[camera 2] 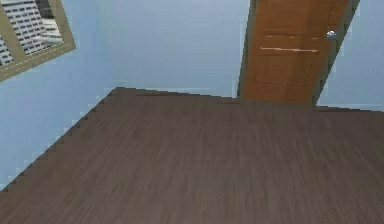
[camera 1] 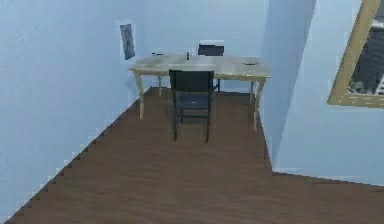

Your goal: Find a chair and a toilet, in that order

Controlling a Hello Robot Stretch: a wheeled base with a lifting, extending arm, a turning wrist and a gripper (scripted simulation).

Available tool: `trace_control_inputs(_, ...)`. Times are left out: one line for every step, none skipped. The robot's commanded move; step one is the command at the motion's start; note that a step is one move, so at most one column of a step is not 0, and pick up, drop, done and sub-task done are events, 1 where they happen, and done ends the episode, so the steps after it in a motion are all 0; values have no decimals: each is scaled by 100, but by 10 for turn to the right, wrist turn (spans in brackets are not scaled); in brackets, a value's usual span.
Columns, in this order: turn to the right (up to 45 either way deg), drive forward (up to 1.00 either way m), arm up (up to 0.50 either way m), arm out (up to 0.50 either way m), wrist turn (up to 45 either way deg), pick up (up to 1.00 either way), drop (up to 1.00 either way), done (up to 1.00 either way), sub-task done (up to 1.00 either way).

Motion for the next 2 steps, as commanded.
trace_control_inputs(30, 0, 0, 0, 0, 0, 0, 0, 0)
trace_control_inputs(0, 100, 0, 0, 0, 0, 0, 0, 0)
